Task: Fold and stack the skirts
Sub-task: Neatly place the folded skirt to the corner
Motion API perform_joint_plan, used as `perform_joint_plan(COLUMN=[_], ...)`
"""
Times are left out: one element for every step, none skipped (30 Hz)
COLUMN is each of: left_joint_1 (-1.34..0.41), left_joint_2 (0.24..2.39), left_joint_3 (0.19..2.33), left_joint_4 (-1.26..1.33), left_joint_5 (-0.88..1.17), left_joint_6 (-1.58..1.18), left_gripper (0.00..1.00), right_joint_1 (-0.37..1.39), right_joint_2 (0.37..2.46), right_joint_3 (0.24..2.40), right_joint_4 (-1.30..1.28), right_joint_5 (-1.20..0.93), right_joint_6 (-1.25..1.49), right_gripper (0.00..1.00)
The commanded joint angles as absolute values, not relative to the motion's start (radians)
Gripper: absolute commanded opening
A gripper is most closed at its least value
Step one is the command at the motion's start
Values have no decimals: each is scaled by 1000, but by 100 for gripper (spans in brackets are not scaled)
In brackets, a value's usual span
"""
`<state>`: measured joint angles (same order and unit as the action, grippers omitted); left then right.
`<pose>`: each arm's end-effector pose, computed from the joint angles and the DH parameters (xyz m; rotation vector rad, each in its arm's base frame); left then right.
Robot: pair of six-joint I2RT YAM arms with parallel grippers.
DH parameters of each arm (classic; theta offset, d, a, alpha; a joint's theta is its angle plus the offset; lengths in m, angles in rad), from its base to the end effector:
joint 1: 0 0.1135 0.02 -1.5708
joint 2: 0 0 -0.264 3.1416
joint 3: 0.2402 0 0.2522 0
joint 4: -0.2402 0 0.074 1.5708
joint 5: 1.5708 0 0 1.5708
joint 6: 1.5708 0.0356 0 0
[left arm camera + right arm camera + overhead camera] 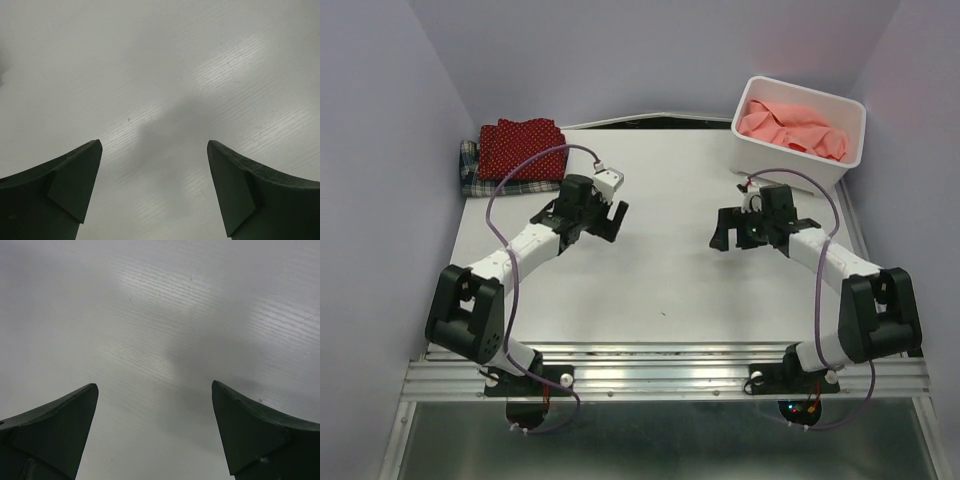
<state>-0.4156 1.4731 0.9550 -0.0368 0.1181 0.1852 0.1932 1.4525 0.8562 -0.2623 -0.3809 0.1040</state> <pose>0.3000 -0.1370 0.2494 0.6977 2.0152 -0.2616 0.2871 0.0697 0.2067 -0.2822 2.4179 0.5967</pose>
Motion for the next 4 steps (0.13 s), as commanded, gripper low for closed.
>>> perform_joint_plan(left_joint_1=[-426, -428, -428, -431], left_joint_2=[1413, 1410, 1407, 1402], left_joint_3=[937, 934, 933, 933], left_joint_4=[46, 48, 48, 45], left_joint_5=[137, 135, 127, 124], left_joint_6=[173, 172, 172, 175], left_gripper=[99, 98, 99, 98], right_joint_1=[207, 207, 207, 216], right_joint_2=[1393, 1388, 1385, 1376], right_joint_3=[838, 836, 833, 831], right_joint_4=[-156, -158, -156, -155], right_joint_5=[-397, -397, -397, -397], right_joint_6=[80, 77, 78, 81], right_gripper=[100, 100, 100, 100])
